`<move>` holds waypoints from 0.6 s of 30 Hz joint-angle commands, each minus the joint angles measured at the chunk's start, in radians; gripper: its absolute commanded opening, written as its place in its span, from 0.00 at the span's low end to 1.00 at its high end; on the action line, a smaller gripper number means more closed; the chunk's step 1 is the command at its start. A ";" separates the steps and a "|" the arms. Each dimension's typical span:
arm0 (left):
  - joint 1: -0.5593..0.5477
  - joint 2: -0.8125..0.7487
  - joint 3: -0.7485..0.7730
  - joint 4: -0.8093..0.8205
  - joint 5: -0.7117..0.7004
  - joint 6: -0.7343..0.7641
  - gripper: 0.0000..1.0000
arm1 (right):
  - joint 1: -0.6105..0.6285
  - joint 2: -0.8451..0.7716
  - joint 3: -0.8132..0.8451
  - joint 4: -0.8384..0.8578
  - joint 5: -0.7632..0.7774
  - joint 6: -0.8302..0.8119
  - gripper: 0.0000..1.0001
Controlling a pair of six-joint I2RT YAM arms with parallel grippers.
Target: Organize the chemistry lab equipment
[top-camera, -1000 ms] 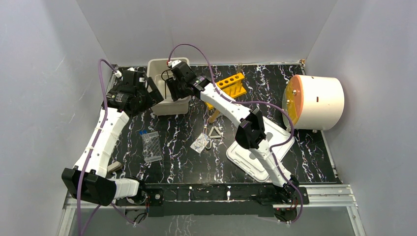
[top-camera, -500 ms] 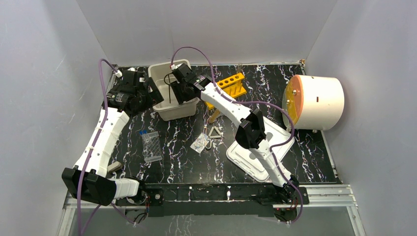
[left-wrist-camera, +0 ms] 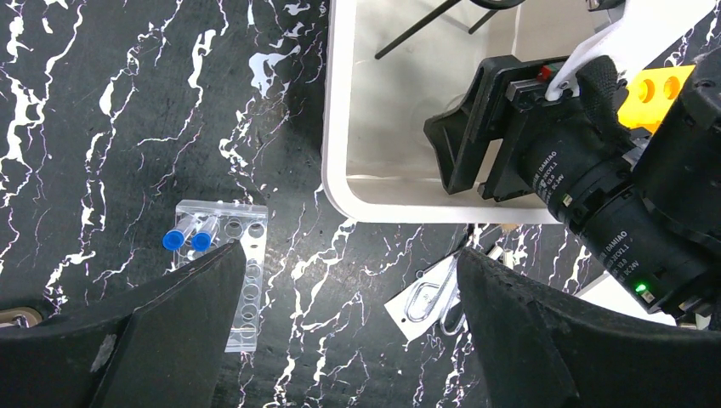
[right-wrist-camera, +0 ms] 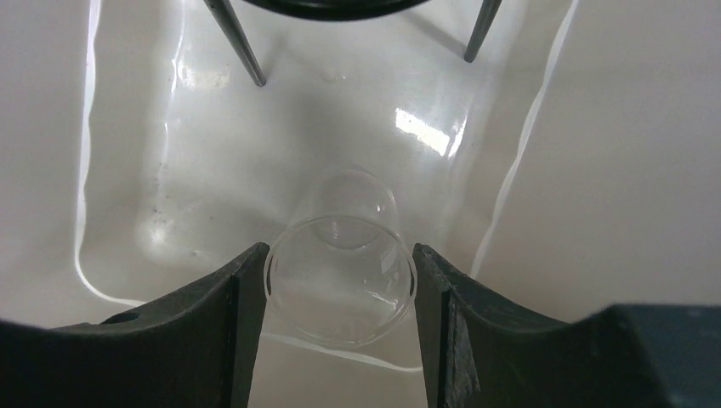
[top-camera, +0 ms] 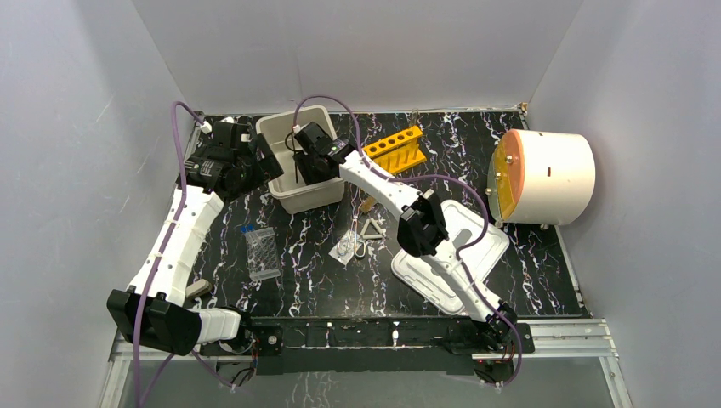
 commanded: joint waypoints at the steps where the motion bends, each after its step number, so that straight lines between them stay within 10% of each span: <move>1: 0.005 -0.028 0.019 0.010 0.007 0.013 0.95 | -0.001 0.001 0.035 0.030 0.023 -0.019 0.62; 9: 0.005 -0.028 0.020 0.021 0.026 0.030 0.97 | 0.000 -0.030 0.042 0.050 -0.008 -0.018 0.84; 18: 0.005 -0.034 0.035 0.025 0.043 0.061 0.98 | -0.002 -0.149 0.014 0.124 -0.081 0.028 0.87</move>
